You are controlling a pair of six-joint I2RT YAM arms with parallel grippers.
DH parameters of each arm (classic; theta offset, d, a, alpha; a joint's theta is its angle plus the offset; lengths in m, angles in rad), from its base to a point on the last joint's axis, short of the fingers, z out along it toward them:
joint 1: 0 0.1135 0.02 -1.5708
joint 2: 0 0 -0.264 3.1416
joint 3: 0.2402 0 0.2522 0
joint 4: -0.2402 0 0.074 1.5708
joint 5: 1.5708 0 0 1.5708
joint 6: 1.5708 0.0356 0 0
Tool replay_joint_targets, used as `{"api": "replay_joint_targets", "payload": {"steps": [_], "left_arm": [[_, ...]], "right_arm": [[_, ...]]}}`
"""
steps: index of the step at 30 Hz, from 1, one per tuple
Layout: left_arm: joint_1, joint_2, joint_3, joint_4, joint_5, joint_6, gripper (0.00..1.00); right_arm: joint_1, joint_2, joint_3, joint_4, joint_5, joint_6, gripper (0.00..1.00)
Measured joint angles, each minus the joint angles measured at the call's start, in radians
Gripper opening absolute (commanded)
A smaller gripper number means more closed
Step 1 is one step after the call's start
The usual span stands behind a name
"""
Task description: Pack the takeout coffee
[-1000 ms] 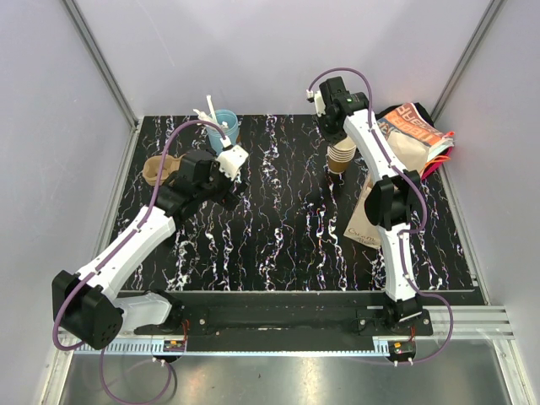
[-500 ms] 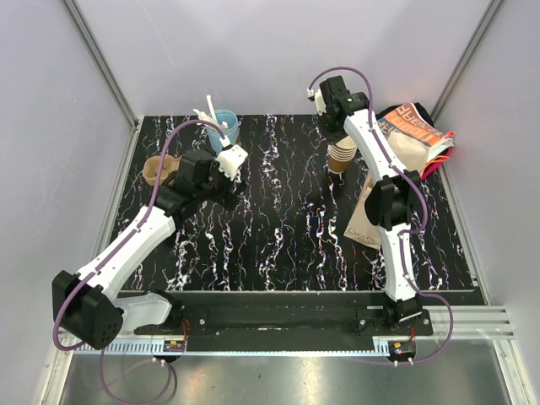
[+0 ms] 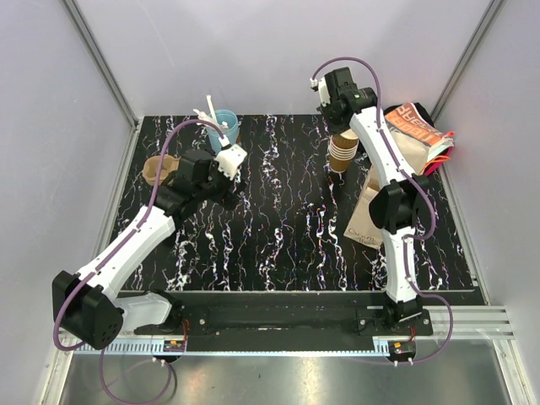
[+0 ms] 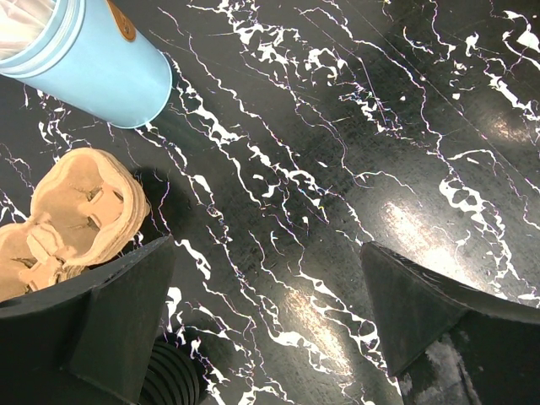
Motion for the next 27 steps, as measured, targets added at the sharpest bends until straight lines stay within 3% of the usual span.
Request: {"api": "replay_joint_targets", "payload": {"steps": [9, 14, 20, 27], "left_arm": [[0.029, -0.002, 0.000, 0.003, -0.001, -0.015, 0.99], [0.100, -0.015, -0.001, 0.031, -0.005, -0.051, 0.99], [0.197, -0.056, -0.006, 0.060, -0.005, -0.096, 0.99], [0.274, -0.105, -0.006, 0.059, -0.001, -0.101, 0.99]], "right_arm": [[0.010, -0.080, 0.002, 0.006, 0.008, -0.024, 0.00], [0.050, -0.153, 0.002, 0.019, 0.019, -0.045, 0.00], [0.158, -0.271, -0.060, 0.058, 0.033, -0.074, 0.00], [0.373, -0.369, -0.307, 0.143, 0.035, -0.109, 0.00]]}}
